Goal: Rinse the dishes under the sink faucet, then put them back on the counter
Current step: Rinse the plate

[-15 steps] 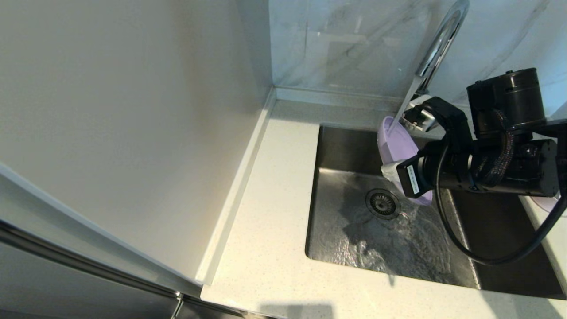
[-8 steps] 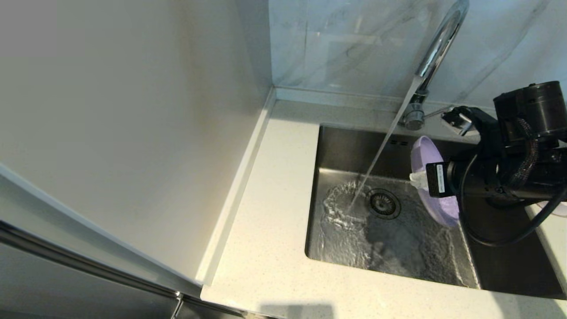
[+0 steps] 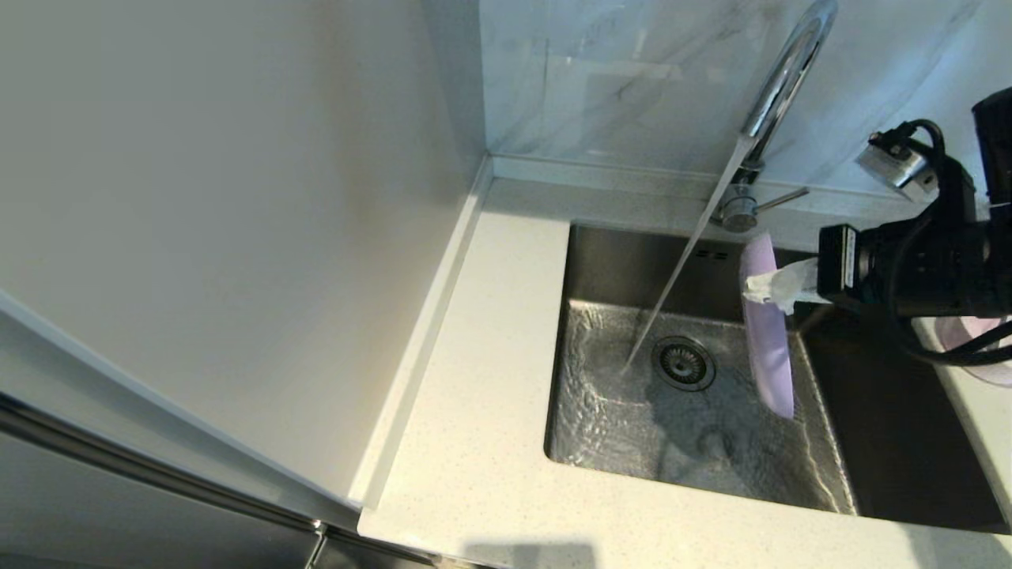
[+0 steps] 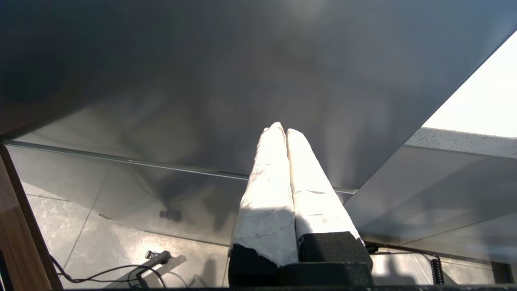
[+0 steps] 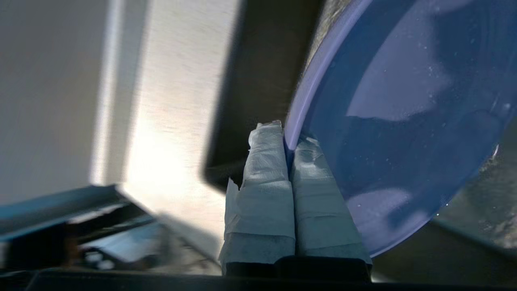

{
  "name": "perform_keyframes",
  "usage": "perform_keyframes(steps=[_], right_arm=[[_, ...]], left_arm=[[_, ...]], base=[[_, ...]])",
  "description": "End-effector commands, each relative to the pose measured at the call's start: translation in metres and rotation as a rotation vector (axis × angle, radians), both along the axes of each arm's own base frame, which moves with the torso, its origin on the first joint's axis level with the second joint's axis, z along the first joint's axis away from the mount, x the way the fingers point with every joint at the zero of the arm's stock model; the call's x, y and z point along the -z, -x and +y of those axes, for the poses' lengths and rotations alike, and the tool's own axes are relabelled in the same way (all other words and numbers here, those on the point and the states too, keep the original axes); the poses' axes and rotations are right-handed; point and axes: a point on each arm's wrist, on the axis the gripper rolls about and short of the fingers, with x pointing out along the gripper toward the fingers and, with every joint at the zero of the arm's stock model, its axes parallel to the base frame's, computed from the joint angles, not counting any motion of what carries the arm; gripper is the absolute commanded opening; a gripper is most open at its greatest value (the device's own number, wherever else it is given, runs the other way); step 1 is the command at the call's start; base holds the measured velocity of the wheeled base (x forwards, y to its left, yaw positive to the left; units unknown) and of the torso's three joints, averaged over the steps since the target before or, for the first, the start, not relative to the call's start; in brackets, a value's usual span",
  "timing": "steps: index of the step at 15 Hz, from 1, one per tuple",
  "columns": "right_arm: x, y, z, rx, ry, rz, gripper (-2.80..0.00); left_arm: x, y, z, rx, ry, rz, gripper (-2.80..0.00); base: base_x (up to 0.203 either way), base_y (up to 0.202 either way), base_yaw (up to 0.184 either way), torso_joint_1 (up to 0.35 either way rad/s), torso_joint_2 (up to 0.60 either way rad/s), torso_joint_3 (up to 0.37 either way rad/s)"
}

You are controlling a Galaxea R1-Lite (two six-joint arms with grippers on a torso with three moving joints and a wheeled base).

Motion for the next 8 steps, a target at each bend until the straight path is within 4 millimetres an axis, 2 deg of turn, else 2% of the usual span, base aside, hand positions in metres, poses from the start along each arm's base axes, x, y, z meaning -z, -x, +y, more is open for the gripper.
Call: perform_keyframes(steps=[1,4,8], right_arm=[[-0.019,0.005,-0.004,-0.001,-0.155,0.043,-2.80],[-0.021,0.009,-0.006,-0.036,-0.284,0.154,-2.80],[-0.024,-0.002,-0.002,-0.034,-0.362,0.200,-2.80]], left_arm=[[0.000,0.000,0.000,-0.001,0.000,0.000,-2.80],[0.000,0.000,0.000,0.001,0.000,0.000,-2.80],[0.000,0.000,0.000,-0.001,0.000,0.000,-2.80]], base=[[0.000,0.000,0.000,0.000,0.00,0.000],[0.000,0.000,0.000,0.000,0.00,0.000],[0.000,0.000,0.000,0.000,0.00,0.000]])
